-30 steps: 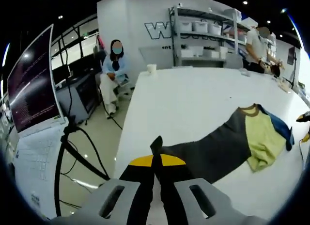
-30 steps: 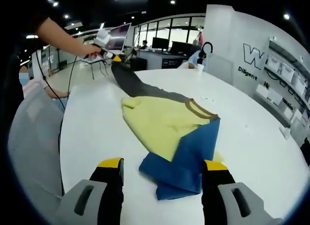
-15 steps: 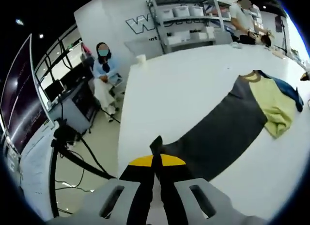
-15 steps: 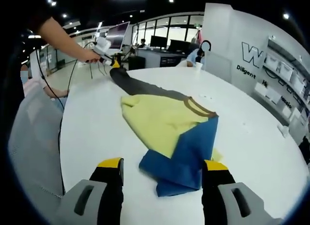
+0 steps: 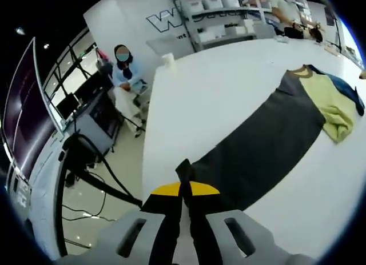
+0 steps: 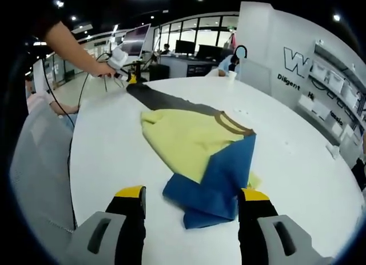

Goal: Fold the garment on the visible template until the final outline fits inside the template.

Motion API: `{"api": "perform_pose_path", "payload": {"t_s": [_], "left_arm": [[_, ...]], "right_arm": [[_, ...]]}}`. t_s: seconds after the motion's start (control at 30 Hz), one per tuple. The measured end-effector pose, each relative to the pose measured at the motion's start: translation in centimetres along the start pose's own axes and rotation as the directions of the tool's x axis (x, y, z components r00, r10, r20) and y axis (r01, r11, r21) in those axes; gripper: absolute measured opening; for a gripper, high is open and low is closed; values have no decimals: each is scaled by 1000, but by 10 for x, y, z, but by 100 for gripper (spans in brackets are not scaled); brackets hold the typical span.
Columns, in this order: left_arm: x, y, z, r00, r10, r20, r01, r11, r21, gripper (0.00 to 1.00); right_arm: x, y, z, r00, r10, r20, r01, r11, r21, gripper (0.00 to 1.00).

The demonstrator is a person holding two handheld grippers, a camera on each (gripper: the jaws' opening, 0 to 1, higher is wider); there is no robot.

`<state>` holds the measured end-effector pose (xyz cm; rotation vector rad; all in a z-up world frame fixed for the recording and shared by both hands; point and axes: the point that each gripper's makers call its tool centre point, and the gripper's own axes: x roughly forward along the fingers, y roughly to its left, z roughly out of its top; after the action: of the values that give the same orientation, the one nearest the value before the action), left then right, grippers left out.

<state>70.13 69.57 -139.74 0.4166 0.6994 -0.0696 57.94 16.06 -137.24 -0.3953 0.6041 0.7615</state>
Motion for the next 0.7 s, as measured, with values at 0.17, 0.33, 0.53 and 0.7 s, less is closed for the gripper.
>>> {"api": "perform_pose_path", "payload": {"t_s": [0.17, 0.33, 0.53, 0.7], "left_arm": [[-4, 2, -3, 1000, 6, -6, -6, 1000, 25, 6], [-6, 9, -4, 1000, 29, -8, -28, 999, 27, 7], [-14, 20, -1, 998, 70, 12, -70, 997, 20, 10], [-21, 27, 1, 996, 83, 29, -84, 996, 9, 10]], "right_arm": [[2, 1, 2, 1000, 0, 7, 0, 1000, 6, 63], [2, 5, 0, 1000, 10, 5, -10, 1000, 8, 63], [3, 6, 0, 1000, 19, 7, -19, 1000, 10, 65], [5, 7, 2, 1000, 19, 15, -19, 1000, 14, 66]]}}
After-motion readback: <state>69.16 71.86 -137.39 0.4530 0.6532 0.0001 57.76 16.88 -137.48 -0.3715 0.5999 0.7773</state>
